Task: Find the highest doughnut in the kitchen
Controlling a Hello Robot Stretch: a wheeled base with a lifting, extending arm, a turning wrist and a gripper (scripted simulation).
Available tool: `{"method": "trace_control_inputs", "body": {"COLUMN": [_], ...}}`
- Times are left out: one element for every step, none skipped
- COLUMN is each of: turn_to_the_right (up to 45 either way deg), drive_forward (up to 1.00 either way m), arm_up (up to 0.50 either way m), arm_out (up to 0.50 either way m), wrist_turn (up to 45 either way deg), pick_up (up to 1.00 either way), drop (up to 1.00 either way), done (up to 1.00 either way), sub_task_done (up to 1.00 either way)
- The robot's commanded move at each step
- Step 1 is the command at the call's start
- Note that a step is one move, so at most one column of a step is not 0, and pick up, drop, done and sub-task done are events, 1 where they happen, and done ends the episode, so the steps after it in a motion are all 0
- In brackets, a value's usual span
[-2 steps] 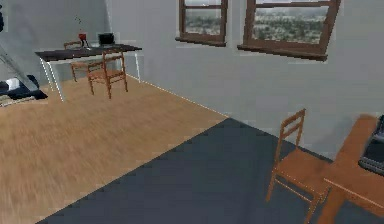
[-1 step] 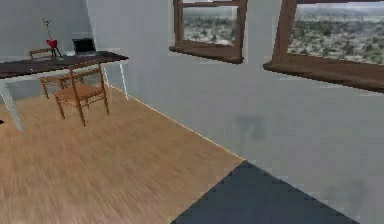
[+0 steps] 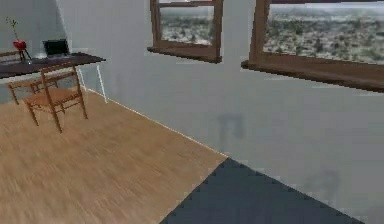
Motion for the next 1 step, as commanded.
{"method": "trace_control_inputs", "body": {"turn_to_the_right": [0.0], "drive_forward": [0.40], "arm_up": [0.00], "arm_out": [0.00], "wrist_turn": [0.0], "pick_up": [0.00], "drop": [0.00], "done": [0.00], "sub_task_done": [0.00]}}
